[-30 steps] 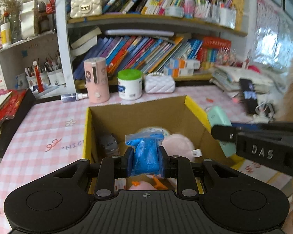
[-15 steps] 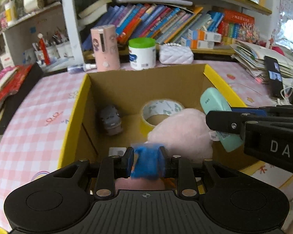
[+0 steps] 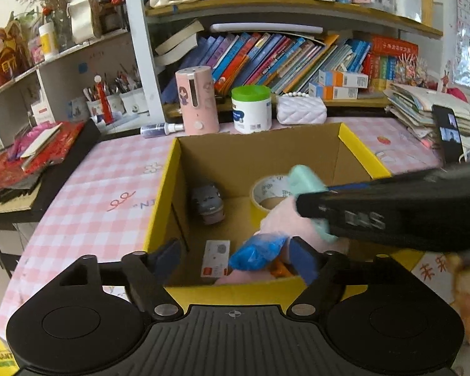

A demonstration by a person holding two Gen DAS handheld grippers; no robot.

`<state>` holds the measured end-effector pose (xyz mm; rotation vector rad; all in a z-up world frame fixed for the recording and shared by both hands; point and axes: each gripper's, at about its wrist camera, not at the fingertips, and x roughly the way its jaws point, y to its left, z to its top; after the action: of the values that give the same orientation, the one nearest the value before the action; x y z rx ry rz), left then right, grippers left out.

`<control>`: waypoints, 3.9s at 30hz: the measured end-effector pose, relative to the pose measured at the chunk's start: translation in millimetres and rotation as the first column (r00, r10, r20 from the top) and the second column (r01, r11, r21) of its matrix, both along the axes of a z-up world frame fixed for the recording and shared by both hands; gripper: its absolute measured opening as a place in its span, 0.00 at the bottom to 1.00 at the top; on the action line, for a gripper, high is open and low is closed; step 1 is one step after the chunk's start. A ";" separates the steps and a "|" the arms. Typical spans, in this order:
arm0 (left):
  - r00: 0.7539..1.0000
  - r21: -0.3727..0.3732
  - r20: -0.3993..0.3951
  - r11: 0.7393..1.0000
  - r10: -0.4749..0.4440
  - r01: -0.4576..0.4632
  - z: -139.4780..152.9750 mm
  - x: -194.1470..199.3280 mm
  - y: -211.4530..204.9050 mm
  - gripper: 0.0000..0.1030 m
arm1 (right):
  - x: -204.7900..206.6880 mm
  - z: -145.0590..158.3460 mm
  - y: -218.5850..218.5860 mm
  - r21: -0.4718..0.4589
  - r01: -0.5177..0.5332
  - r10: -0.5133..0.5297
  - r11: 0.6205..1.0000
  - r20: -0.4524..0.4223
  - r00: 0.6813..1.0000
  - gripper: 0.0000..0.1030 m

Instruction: Organize objects

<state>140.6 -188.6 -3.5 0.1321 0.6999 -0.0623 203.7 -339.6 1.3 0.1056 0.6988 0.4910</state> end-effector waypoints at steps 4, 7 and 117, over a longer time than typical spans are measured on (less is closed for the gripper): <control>1.000 0.001 0.017 1.000 0.020 -0.020 -0.3 -4.5 3.2 0.84 | 12.7 -3.5 15.6 -0.010 -0.066 0.066 0.998 -0.025 0.997 0.18; 0.999 -0.011 0.006 0.999 0.038 -0.038 -1.8 -0.8 6.3 0.87 | 23.5 -7.8 27.2 -0.010 -0.131 0.130 0.991 -0.074 0.989 0.18; 0.990 -0.141 0.017 0.981 0.141 -0.137 -0.7 -151.3 167.9 1.00 | -218.0 -11.1 169.6 -0.199 0.289 -0.285 0.936 0.048 0.957 1.00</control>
<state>-10.7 -20.7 -4.2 -0.0500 0.6739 0.0247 -14.3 -170.0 -9.8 0.0088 0.6981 0.1376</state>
